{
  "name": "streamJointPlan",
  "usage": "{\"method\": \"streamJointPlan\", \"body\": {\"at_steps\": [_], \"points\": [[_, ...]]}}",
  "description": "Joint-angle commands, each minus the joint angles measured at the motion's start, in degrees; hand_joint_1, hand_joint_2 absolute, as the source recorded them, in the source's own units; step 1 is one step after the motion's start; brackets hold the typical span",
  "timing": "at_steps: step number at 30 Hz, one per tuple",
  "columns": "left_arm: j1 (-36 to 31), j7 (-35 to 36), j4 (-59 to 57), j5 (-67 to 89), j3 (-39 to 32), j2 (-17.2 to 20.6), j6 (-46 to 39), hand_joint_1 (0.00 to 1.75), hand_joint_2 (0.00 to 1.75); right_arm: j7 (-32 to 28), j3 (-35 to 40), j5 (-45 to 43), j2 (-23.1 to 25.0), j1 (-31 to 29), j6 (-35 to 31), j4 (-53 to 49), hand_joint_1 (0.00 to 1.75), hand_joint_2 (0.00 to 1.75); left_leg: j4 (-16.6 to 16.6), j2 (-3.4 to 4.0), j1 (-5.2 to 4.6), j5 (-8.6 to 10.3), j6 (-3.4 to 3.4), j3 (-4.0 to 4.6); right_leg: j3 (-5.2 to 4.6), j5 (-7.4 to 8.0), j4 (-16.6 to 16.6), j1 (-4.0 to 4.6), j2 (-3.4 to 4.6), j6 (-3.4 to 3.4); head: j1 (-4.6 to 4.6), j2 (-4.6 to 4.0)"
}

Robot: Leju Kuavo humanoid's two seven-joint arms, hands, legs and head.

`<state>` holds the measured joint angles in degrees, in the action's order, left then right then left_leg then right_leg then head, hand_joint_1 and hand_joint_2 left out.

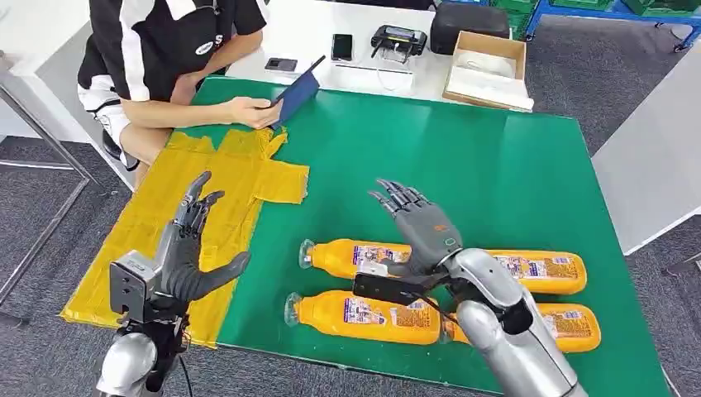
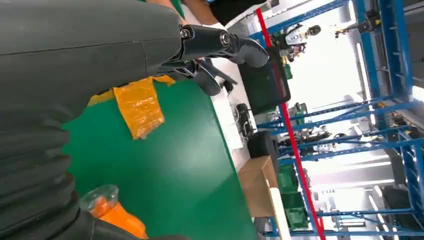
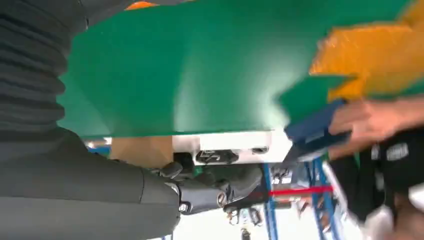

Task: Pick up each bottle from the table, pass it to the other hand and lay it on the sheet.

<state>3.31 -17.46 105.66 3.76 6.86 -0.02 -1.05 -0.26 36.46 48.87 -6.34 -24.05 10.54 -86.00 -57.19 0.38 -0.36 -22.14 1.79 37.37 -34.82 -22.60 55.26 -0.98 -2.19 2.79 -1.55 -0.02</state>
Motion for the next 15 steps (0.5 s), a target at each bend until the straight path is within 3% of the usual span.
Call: {"method": "streamJointPlan", "body": {"at_steps": [1, 7, 15], "points": [[-3.7, 0.1, -5.0, -0.3, 0.8, 0.0, 0.1, 0.00, 1.75, -0.5, 10.1, -0.1, 0.6, -11.7, 1.0, 20.6, 0.00, 1.75, 0.0, 0.10, 0.04, -0.21, -0.19, -0.58, 0.55, -0.18, 0.0, -0.01, 0.35, -0.19, -0.04, 0.00], [-4.3, 0.6, -6.0, -1.0, 1.5, 0.5, -0.3, 0.00, 1.75, 0.7, 11.2, -0.8, 3.4, -14.2, 0.6, 30.9, 0.00, 1.75, 0.0, 0.10, 0.02, -0.11, -0.11, -0.32, 0.31, -0.07, 0.0, 0.00, 0.24, -0.11, -0.04, 0.00], [-4.5, 0.6, -6.8, -1.5, 1.5, 0.5, -0.6, 0.00, 1.75, 0.3, 11.2, -1.6, 4.2, -14.7, 0.5, 33.6, 0.00, 1.75, 0.0, 0.03, 0.03, -0.20, -0.17, -0.46, 0.45, -0.18, 0.0, -0.01, 0.26, -0.18, -0.04, 0.00]]}}
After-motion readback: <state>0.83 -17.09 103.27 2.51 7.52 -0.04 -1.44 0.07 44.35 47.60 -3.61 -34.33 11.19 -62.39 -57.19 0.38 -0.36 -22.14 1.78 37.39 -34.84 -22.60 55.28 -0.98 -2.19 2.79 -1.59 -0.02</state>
